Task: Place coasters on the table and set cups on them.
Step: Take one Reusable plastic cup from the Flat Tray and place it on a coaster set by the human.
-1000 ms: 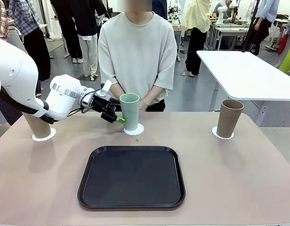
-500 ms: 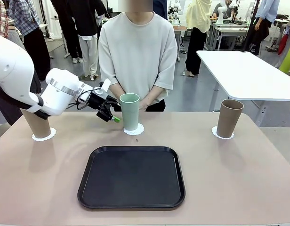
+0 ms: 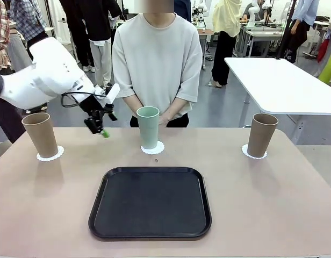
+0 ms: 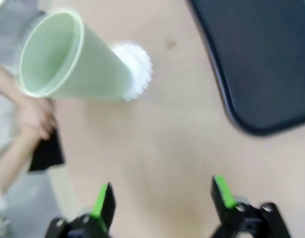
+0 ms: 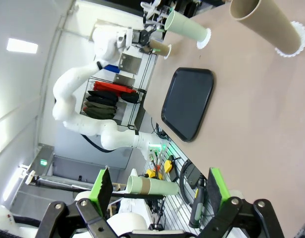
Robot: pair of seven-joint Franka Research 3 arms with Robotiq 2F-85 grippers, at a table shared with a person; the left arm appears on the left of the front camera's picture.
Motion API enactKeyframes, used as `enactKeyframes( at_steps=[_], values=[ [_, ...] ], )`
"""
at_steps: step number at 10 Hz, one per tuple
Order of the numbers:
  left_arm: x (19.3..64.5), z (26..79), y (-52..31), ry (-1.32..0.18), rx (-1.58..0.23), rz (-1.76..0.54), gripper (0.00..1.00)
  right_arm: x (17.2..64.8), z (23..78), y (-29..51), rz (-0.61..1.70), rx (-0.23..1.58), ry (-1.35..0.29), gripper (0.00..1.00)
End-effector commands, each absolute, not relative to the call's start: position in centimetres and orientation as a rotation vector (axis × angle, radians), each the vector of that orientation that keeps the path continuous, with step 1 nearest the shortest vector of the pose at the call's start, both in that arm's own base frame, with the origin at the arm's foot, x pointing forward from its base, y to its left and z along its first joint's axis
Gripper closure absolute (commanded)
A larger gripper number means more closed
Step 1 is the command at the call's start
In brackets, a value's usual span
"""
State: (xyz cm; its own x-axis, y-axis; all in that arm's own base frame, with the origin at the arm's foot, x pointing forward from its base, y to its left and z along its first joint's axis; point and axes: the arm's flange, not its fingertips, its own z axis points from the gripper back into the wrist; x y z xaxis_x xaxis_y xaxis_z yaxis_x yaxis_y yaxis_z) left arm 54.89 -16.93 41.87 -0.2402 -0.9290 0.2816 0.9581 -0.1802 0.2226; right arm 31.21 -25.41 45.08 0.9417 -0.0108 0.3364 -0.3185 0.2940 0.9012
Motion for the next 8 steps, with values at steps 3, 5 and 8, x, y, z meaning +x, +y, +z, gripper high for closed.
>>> enactKeyframes(
  at_steps=[3,5,8],
  values=[
    [48.5,48.5,-17.2,-0.292,0.051,-1.579,0.00,31.2,45.1,-25.5,0.209,1.261,-0.308,0.00],
    [47.2,50.6,-17.7,-0.298,0.003,-1.438,0.00,31.2,45.1,-25.5,0.209,1.261,-0.308,0.00],
    [47.7,49.6,-16.7,-0.302,0.063,-1.570,0.00,31.2,45.1,-25.5,0.209,1.261,-0.308,0.00]
  ],
)
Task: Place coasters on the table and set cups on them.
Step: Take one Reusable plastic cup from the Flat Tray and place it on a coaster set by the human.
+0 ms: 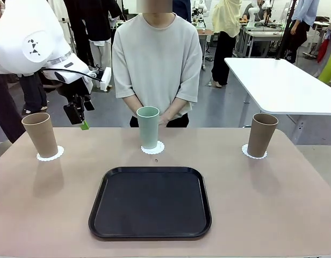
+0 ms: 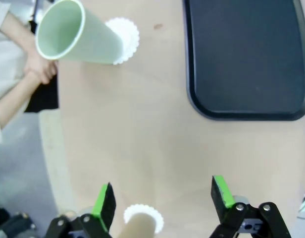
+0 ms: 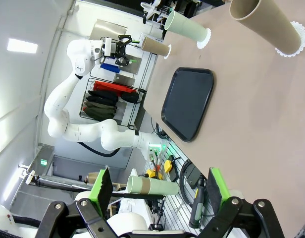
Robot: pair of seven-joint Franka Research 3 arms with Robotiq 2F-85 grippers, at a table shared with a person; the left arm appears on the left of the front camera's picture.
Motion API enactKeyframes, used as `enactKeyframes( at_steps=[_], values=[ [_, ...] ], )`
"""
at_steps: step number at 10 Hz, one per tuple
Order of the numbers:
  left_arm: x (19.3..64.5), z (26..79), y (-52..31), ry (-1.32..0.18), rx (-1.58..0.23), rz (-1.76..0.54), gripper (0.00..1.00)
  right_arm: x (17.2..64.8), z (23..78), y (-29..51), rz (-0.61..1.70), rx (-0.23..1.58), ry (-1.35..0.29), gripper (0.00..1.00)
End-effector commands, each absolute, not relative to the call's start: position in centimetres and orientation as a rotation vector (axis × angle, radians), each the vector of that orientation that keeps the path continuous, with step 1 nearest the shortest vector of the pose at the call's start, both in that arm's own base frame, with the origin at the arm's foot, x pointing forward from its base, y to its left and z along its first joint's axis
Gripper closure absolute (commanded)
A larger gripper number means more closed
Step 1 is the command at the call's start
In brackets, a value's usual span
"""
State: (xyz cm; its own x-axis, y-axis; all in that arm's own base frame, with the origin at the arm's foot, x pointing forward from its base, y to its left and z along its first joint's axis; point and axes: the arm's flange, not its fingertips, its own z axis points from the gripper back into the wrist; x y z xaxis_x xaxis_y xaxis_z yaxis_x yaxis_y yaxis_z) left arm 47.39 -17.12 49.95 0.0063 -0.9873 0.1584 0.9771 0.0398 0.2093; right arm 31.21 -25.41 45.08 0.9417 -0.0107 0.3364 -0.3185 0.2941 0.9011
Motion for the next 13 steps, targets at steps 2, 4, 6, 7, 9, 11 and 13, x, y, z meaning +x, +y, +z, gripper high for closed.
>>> enactKeyframes(
  at_steps=[2,4,6,7,9,11,13],
  values=[
    [47.7,49.6,-16.7,-0.302,0.063,-1.570,0.00,31.2,45.1,-25.5,0.209,1.261,-0.308,0.00],
    [47.7,49.6,-16.7,-0.302,0.063,-1.570,0.00,31.2,45.1,-25.5,0.209,1.261,-0.308,0.00],
    [45.4,52.9,-17.4,-0.330,-0.080,-1.244,0.00,31.2,45.1,-25.5,0.209,1.261,-0.308,0.00],
    [43.3,54.4,-17.4,-0.251,-0.242,-1.041,0.00,31.2,45.1,-25.5,0.209,1.261,-0.308,0.00],
    [40.1,54.8,-16.7,-0.187,-0.321,-0.682,0.00,31.2,45.1,-25.5,0.209,1.261,-0.308,0.00],
    [38.4,53.6,-15.5,-0.052,-0.242,-0.588,0.00,31.2,45.1,-25.5,0.209,1.261,-0.308,0.00],
    [39.1,54.8,-15.6,-0.092,-0.236,-0.699,0.00,31.2,45.1,-25.5,0.209,1.261,-0.308,0.00]
  ],
)
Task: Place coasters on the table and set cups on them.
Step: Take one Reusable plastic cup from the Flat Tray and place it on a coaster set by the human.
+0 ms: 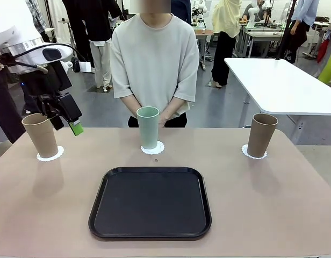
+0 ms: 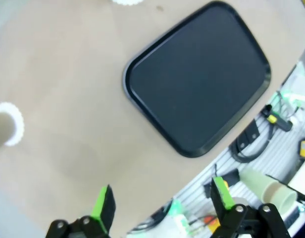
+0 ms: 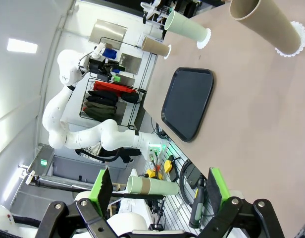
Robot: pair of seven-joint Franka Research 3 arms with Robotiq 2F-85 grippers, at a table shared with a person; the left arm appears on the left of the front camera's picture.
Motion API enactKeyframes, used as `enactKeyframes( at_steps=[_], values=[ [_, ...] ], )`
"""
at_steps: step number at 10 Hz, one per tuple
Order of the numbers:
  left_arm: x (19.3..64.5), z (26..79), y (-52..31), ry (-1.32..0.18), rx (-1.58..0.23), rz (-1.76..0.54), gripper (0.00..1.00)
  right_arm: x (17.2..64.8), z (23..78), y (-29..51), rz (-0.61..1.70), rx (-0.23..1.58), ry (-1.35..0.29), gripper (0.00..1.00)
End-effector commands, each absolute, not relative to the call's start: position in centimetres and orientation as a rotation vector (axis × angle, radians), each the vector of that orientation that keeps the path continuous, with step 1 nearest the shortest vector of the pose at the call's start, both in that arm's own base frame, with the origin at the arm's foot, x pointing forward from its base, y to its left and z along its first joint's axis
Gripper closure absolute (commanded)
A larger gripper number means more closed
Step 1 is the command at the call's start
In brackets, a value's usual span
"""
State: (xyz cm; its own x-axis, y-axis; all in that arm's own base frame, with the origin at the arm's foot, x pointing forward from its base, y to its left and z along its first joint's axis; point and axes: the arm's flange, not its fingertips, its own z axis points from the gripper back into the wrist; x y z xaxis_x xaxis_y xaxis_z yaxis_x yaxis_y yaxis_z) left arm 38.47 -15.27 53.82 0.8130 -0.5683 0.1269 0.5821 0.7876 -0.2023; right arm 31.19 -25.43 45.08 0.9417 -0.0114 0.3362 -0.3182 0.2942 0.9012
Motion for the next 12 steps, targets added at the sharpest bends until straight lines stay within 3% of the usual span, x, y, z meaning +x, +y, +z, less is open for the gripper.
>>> enactKeyframes(
  at_steps=[1,2,4,5,6,8,12],
  values=[
    [39.1,54.8,-15.6,-0.092,-0.236,-0.699,0.00,31.2,45.1,-25.5,0.209,1.261,-0.308,0.00],
    [38.5,53.8,-15.3,-0.060,-0.238,-0.620,0.00,31.2,45.1,-25.5,0.209,1.261,-0.308,0.00],
    [40.6,52.3,-12.0,-0.014,-0.949,-0.663,0.00,31.2,45.1,-25.5,0.209,1.261,-0.308,0.00],
    [40.7,51.0,-8.5,-0.028,-1.208,-0.637,0.00,31.2,45.1,-25.5,0.209,1.261,-0.308,0.00],
    [41.0,49.3,-5.1,-0.023,-1.357,-0.583,0.00,31.2,45.1,-25.5,0.209,1.261,-0.308,0.00],
    [40.7,48.5,2.2,-0.100,-1.487,-0.458,0.00,31.2,45.1,-25.5,0.209,1.261,-0.308,0.00],
    [39.0,48.0,13.1,-0.154,-1.506,-0.249,0.00,31.2,45.1,-25.5,0.209,1.261,-0.308,0.00]
  ],
)
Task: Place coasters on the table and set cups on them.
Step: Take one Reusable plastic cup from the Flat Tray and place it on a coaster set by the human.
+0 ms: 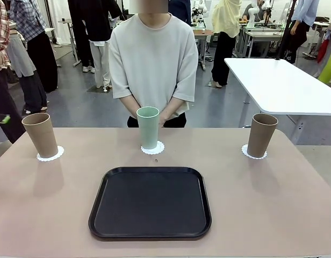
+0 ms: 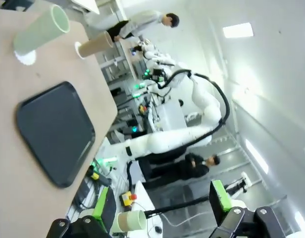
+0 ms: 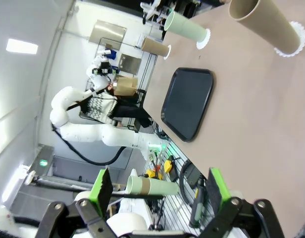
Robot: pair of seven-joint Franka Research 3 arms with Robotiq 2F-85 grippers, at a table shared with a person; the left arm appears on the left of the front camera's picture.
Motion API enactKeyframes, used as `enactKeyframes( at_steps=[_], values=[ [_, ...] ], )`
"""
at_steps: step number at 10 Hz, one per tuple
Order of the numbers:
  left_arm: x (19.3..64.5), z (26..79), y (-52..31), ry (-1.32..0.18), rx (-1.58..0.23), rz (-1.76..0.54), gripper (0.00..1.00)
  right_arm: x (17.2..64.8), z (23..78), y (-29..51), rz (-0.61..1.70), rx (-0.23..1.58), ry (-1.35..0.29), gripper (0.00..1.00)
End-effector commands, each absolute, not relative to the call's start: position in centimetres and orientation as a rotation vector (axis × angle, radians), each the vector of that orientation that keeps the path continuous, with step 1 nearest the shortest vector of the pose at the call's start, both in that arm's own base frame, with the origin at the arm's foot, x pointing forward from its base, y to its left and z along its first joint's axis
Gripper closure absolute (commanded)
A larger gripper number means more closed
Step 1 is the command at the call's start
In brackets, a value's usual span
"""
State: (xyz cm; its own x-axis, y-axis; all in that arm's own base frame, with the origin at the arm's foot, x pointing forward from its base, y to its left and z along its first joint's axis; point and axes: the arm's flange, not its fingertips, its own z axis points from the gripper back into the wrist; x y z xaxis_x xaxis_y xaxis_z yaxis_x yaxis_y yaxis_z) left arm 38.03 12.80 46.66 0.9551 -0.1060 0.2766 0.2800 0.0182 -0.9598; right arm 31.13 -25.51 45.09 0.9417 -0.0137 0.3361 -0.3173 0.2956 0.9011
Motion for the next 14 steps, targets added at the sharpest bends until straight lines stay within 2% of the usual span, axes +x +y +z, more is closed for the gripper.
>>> enactKeyframes(
  at_steps=[1,9,12,14],
  values=[
    [38.7,47.5,14.2,-0.162,-1.465,-0.214,0.00,31.2,45.1,-25.5,0.209,1.261,-0.308,0.00],
    [40.1,47.1,15.7,-0.147,-1.242,-0.090,0.00,31.2,45.1,-25.5,0.209,1.261,-0.308,0.00],
    [40.1,48.4,14.9,-0.098,-1.227,-0.143,0.00,31.2,45.1,-25.5,0.209,1.261,-0.308,0.00],
    [40.3,46.9,15.8,-0.151,-1.244,-0.108,0.00,31.2,45.1,-25.5,0.209,1.261,-0.308,0.00]
  ],
)
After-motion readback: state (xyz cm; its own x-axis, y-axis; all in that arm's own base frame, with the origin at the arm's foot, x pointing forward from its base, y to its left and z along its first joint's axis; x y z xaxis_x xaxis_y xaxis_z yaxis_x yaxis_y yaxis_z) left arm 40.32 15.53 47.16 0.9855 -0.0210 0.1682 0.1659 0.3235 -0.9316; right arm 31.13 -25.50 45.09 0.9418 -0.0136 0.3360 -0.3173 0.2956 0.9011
